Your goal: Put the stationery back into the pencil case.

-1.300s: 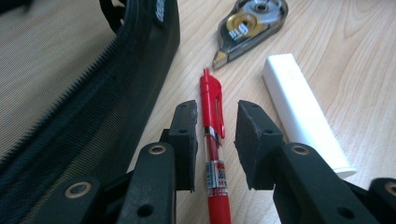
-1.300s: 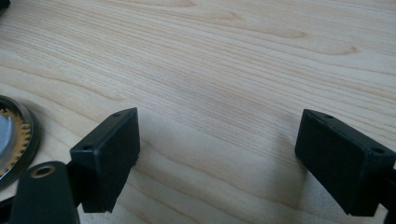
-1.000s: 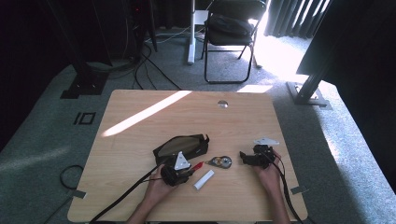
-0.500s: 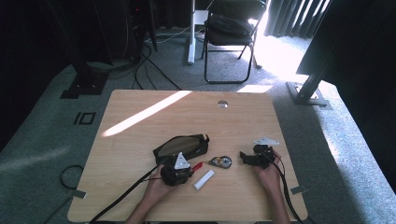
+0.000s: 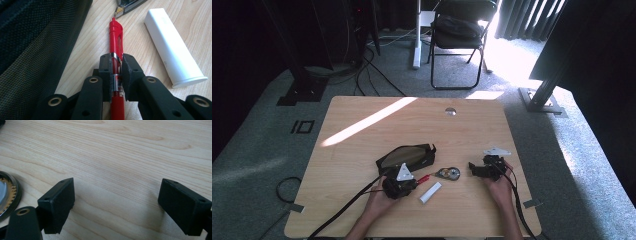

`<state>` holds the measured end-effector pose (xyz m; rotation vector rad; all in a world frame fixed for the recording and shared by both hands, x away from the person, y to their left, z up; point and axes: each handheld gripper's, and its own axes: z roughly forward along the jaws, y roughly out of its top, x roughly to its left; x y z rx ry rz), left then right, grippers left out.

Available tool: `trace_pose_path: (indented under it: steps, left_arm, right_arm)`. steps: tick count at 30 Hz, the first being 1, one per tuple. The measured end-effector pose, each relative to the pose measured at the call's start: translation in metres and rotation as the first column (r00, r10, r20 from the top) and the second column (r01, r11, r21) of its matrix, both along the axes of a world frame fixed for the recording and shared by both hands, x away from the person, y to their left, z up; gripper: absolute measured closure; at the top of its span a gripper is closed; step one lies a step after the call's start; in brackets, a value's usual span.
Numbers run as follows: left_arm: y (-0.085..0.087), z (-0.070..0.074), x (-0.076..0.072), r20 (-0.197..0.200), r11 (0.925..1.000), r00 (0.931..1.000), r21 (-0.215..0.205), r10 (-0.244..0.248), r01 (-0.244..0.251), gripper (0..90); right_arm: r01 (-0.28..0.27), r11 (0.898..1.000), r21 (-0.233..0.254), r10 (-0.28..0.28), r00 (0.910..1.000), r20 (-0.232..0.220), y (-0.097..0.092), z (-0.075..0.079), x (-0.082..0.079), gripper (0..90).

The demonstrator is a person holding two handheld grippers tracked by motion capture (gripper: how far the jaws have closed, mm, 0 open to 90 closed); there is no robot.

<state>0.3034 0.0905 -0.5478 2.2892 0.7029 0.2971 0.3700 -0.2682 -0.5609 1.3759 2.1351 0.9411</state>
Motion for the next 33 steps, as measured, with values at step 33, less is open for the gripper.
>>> trace_pose_path:
  steps: [33]
  left_arm:
    - [0.008, 0.030, -0.012, 0.052, 0.9968, 0.9973, -0.059, -0.052, 0.055, 79.6]
  right_arm:
    - [0.000, 1.000, 0.000, 0.000, 1.0000, 0.000, 0.000, 0.000, 0.000, 13.8]
